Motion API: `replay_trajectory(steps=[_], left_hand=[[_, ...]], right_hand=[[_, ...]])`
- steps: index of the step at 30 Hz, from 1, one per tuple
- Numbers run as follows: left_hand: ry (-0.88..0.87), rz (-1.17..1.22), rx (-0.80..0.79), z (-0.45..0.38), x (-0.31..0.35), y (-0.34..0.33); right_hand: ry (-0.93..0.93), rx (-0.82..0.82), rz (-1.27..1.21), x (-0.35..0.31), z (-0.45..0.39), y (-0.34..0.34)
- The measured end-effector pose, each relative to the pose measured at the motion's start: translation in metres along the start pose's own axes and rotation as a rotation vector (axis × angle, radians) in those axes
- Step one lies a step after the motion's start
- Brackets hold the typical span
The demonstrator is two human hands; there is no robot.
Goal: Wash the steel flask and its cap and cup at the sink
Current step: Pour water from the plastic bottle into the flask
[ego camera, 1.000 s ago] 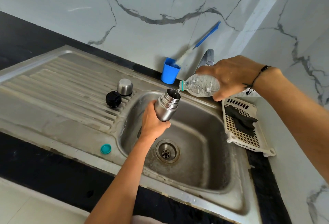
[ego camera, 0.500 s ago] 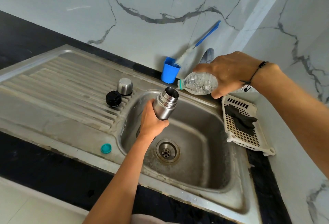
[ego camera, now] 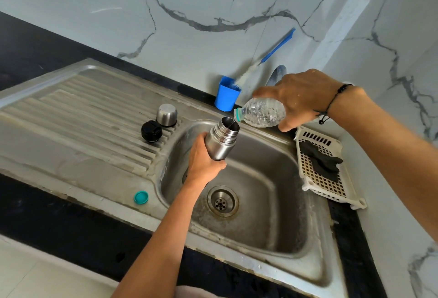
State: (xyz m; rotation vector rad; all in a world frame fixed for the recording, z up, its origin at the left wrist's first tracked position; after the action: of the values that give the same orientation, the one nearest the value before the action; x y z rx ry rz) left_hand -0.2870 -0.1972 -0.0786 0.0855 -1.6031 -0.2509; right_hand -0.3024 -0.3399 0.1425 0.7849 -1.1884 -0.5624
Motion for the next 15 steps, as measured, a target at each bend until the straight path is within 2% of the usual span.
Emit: replay_trajectory(steps=[10, 15], left_hand=[[0.005, 0.015, -0.007, 0.0006, 0.0007, 0.0004], [0.008, 0.038, -0.006, 0.0012, 0.0039, 0.0032]], right_hand=[[0.006, 0.019, 0.041, -0.0050, -0.0023, 0.0040], [-0.045, 0.018, -0.050, -0.0020, -0.0015, -0.0013]])
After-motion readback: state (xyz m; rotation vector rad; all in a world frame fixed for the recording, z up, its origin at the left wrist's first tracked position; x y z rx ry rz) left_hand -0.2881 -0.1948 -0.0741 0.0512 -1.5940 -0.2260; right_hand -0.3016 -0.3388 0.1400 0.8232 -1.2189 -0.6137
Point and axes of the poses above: each hand's wrist, its own z-axis away from the middle knuckle, its own y-axis out of the back of the hand, x = y × z, the point moved 2 cm from there along -z, towards the middle knuckle, and after that the axes turned 1 degree about x, right-handed, at the moved point
